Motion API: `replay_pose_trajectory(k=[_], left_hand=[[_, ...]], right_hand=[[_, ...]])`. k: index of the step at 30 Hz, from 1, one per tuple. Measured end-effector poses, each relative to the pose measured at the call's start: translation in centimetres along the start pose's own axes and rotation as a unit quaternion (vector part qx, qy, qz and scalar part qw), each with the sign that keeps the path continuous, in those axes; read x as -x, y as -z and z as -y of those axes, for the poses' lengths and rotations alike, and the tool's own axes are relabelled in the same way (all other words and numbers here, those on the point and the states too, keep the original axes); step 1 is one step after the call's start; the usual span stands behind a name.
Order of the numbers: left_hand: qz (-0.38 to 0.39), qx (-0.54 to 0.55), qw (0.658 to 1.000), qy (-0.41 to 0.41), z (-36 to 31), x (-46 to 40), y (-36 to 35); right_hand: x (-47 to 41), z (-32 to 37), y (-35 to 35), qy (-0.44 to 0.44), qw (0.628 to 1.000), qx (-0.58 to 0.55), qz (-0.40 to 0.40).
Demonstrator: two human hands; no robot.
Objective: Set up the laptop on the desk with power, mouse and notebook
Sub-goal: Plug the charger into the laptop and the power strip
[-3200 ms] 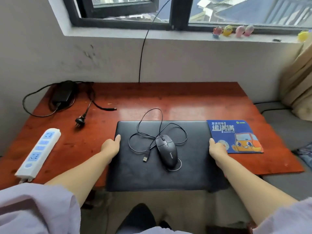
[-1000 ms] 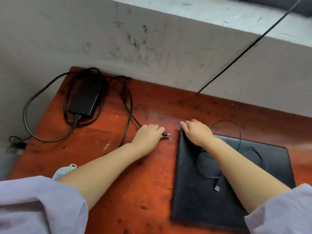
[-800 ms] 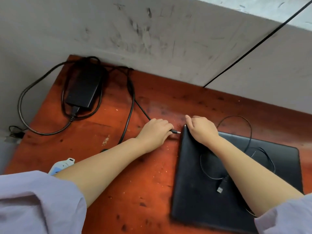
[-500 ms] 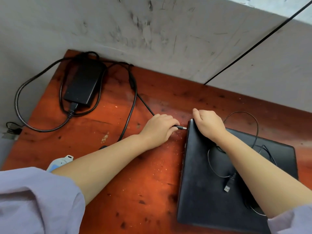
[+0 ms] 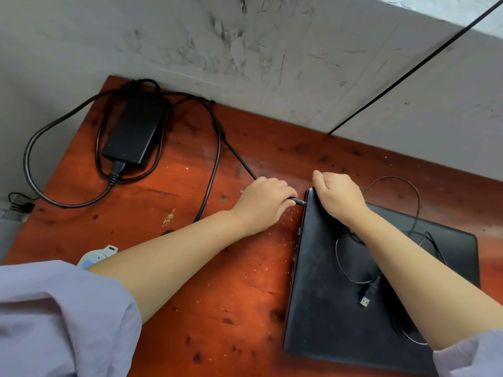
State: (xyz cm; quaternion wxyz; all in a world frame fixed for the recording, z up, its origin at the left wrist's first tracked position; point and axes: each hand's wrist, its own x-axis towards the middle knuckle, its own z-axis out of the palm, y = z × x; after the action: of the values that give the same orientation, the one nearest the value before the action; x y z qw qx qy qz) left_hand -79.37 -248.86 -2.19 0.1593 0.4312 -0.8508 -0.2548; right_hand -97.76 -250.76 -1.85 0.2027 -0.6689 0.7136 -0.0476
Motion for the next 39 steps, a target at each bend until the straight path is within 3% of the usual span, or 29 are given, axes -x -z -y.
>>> replay_pose_trajectory(k=[11,18,29,35,39], left_hand=[[0.003,-0.064,0.998,-0.022,-0.8,-0.6,-0.4],[0.079,-0.116,0.990,-0.025,0.5,0.5,-1.0],[0.077,-0.133,0.987,0.045,0.8,0.6,-3.3],[0.104,-0.150,0.982,0.057,-0.1,2.4,-1.4],[0.062,-0.133,0.988,0.048,0.0,6.5,1.1]], right_hand=[[0.1,0.3,-0.1,0.003,0.998,-0.002,-0.060],[0.5,1.1,-2.2,-0.004,1.000,0.006,-0.020],[2.3,0.2,-2.7,0.077,0.995,0.057,-0.040],[4.5,0.9,-2.0,0.050,0.995,0.082,-0.018],[6.2,3.1,-1.4,0.054,0.997,0.060,-0.018]])
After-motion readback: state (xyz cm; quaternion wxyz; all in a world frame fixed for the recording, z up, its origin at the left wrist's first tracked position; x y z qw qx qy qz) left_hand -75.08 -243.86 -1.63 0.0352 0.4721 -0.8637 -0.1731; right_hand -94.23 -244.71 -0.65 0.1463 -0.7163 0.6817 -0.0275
